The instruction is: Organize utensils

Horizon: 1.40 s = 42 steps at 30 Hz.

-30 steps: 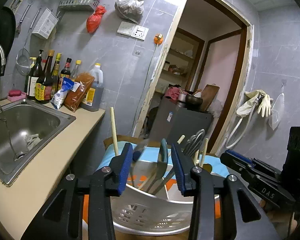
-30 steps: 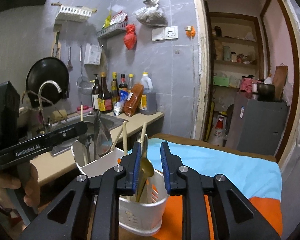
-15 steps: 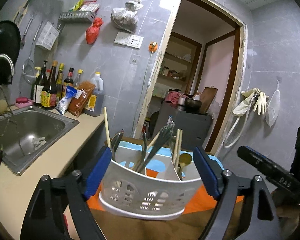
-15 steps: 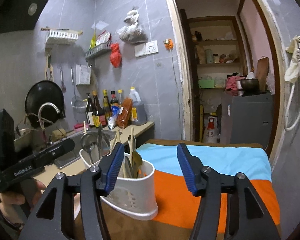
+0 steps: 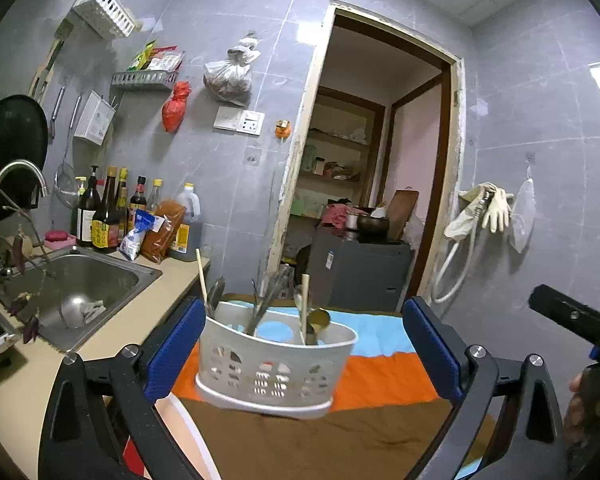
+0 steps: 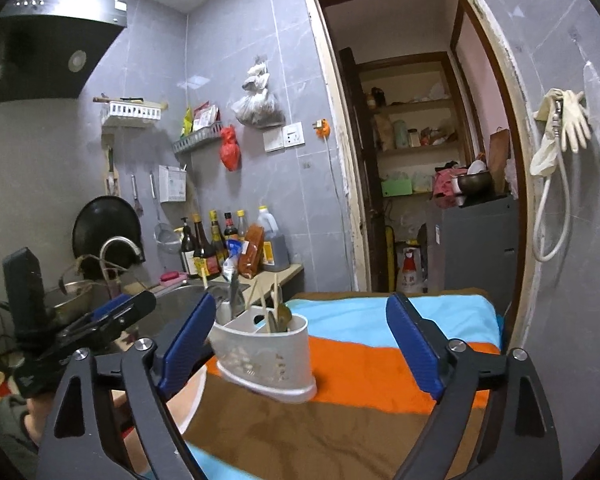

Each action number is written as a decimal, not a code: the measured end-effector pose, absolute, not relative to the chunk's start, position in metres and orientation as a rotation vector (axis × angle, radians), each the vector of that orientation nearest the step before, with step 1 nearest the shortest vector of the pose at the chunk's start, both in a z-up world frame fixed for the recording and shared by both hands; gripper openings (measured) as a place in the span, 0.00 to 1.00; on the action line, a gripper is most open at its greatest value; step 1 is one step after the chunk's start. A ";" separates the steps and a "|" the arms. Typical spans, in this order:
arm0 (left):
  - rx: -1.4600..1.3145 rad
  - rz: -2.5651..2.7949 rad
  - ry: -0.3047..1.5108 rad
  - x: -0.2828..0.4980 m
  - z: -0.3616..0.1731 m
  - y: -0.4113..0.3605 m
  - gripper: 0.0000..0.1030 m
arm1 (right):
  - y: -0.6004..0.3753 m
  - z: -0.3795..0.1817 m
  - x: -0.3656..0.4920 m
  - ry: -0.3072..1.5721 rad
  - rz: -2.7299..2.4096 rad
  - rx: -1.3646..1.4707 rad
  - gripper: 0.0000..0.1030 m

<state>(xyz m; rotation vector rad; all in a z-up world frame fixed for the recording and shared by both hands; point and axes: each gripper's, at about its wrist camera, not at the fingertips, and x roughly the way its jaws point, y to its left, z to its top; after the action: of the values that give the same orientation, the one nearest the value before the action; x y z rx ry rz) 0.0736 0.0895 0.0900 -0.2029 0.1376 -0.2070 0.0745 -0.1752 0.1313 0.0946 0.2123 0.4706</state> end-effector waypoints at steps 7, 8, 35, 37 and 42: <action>-0.145 -0.209 0.155 0.033 0.091 0.071 0.95 | -0.195 0.121 0.025 0.244 0.450 0.111 1.00; -0.135 -0.209 0.160 0.026 0.090 0.067 0.95 | -0.197 0.118 0.019 0.248 0.443 0.116 1.00; -0.123 -0.082 0.244 -0.008 0.004 0.059 0.96 | -0.181 0.041 -0.006 0.125 0.230 -0.031 1.00; -0.132 -0.071 0.241 -0.009 0.002 0.062 0.96 | -0.182 0.039 -0.004 0.125 0.225 -0.028 1.00; -0.127 -0.055 0.221 -0.013 0.002 0.065 0.96 | -0.183 0.035 -0.003 0.125 0.217 -0.018 1.00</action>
<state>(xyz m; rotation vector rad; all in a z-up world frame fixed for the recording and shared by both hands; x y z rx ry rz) -0.0131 0.0646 0.0017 -0.1265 0.2209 -0.0547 -0.0032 -0.1831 0.0351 -0.0182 0.1250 0.2171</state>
